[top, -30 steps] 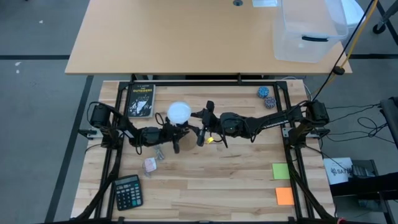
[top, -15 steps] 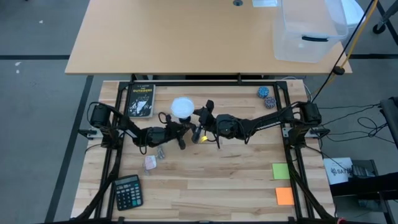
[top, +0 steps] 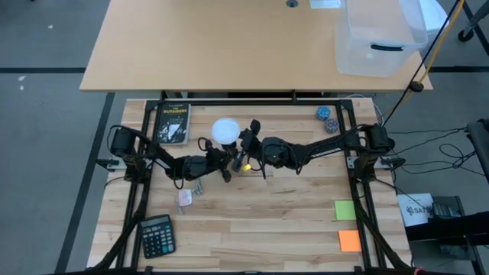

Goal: Screw lightbulb
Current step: Remove the lightbulb from the lamp socket

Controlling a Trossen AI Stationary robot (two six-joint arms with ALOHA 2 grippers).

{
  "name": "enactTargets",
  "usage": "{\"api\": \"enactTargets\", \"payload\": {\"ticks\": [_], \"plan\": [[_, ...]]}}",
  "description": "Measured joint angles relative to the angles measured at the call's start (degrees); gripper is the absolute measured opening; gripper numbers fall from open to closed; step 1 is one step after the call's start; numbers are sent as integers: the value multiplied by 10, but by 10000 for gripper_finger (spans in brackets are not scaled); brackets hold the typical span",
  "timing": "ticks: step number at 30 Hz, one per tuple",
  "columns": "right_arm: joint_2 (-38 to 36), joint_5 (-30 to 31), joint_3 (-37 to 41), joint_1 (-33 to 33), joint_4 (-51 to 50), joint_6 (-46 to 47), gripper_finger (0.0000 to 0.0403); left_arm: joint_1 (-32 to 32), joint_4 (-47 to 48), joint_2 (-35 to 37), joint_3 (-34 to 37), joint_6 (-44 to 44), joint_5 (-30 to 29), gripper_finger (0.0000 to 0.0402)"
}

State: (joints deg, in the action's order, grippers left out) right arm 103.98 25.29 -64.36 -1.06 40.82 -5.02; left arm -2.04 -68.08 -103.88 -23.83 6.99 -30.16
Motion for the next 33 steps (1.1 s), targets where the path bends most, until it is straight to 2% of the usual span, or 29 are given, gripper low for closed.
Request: {"api": "enactTargets", "payload": {"ticks": [4,11,18,25,33], "plan": [[0,-5,0,-1,0,-7,145,0,0,0,0,-13,10,33],[-1,-59,0,9,-6,3,146,1,1,0,0,-13,35,33],[-2,-103,0,15,-16,9,145,2,0,1,1,-24,85,33],[-18,-158,0,19,-49,9,145,8,-3,1,4,-35,160,33],[-40,-263,0,39,-99,14,145,25,-8,1,11,-45,263,33]]}}
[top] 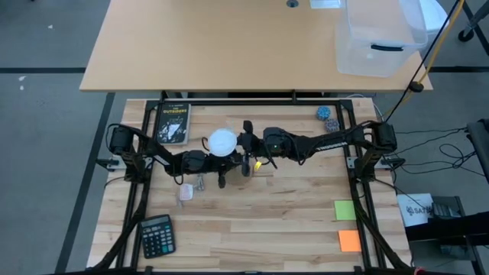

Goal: Screw lightbulb
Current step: Remove the lightbulb from the lamp socket

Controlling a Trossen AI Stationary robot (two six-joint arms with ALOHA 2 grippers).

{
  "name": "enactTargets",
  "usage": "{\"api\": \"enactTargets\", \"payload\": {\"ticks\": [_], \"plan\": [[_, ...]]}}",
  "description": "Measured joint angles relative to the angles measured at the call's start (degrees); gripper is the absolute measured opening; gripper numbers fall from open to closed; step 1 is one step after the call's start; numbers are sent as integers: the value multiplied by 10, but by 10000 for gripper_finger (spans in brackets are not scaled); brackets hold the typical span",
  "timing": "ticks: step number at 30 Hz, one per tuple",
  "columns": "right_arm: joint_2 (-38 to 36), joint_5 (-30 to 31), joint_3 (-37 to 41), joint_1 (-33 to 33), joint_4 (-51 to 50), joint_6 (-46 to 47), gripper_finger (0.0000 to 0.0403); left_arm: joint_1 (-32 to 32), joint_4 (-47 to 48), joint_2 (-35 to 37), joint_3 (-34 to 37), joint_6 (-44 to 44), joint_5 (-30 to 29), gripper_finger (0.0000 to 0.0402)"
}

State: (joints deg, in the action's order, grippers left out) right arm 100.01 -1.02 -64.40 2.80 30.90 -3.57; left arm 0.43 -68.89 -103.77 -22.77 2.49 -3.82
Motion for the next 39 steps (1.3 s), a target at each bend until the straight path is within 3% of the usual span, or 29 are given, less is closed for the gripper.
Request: {"api": "enactTargets", "payload": {"ticks": [15,23,29,39], "plan": [[1,-258,1,43,-4,-15,145,11,0,-2,0,-20,201,33],[2,-379,1,56,-1,-21,152,11,4,-2,-1,-19,254,33],[2,-381,1,54,3,-20,161,10,6,-2,-1,-18,250,33],[-2,-349,2,41,24,-16,244,10,6,-1,1,-16,229,33]]}}
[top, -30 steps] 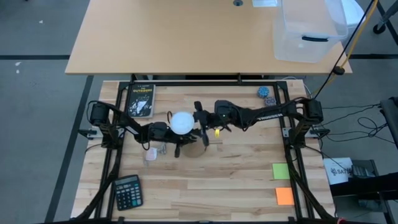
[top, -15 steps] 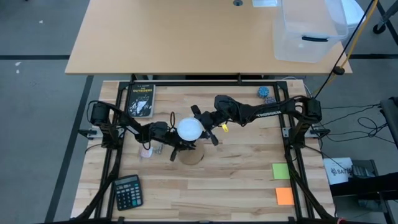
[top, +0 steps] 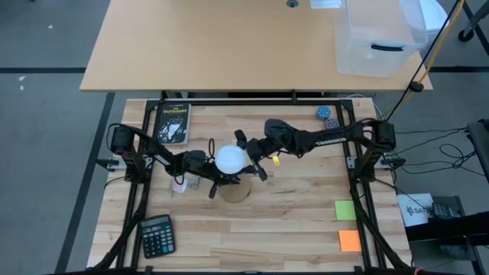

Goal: Screw lightbulb
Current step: Remove the lightbulb from the lamp socket

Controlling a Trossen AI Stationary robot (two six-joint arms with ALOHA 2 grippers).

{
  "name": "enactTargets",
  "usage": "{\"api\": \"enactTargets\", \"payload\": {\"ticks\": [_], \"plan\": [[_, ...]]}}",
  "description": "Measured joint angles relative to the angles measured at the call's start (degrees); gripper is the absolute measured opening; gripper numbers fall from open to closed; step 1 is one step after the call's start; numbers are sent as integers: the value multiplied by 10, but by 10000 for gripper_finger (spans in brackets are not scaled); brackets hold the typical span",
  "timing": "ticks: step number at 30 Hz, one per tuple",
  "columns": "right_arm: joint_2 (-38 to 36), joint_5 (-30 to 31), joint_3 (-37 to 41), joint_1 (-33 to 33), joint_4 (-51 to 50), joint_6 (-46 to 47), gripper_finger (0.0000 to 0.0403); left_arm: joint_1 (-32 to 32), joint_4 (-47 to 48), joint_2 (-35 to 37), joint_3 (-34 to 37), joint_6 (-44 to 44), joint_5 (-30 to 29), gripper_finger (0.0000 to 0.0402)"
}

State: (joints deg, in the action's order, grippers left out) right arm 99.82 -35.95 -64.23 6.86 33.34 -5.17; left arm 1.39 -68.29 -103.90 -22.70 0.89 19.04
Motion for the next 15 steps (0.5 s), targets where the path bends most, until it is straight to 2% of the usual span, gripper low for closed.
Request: {"api": "enactTargets", "payload": {"ticks": [9,15], "plan": [[-41,103,0,-18,-57,-19,257,-1,0,0,0,6,-48,33],[-44,182,-1,-41,-97,-39,257,-5,1,0,0,5,-113,33]]}}
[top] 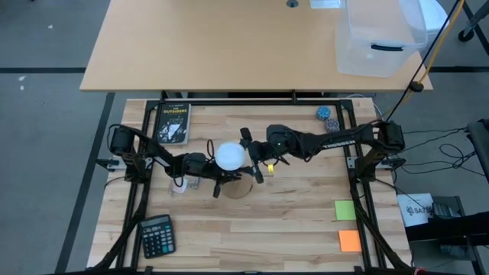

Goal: Screw lightbulb
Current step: Remove the lightbulb from the lamp socket

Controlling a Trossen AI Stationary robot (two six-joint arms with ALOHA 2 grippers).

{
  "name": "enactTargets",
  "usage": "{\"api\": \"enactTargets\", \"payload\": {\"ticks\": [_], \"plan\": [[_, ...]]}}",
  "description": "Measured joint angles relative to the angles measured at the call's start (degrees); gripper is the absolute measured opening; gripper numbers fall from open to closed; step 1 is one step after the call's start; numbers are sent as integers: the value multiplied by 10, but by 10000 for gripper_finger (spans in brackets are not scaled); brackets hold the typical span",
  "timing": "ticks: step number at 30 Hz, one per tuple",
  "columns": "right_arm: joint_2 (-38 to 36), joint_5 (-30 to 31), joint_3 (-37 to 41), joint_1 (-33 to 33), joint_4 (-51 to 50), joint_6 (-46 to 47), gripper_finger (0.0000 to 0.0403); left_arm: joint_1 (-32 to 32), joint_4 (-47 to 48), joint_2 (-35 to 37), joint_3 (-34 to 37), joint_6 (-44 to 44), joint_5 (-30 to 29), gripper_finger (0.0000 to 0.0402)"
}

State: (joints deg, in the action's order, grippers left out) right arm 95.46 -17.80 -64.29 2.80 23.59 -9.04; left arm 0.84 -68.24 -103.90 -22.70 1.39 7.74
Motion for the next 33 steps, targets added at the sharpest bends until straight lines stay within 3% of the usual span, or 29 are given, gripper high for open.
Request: {"api": "enactTargets", "payload": {"ticks": [10,21,28,33], "plan": [[0,196,0,-29,-43,-2,258,-7,2,0,0,17,-143,33],[0,379,27,-57,30,2,258,-20,12,0,0,53,-294,33],[6,413,104,-60,216,40,258,-20,18,0,0,88,-373,33],[34,441,106,-61,260,39,258,-20,19,-1,0,101,-399,33]]}}
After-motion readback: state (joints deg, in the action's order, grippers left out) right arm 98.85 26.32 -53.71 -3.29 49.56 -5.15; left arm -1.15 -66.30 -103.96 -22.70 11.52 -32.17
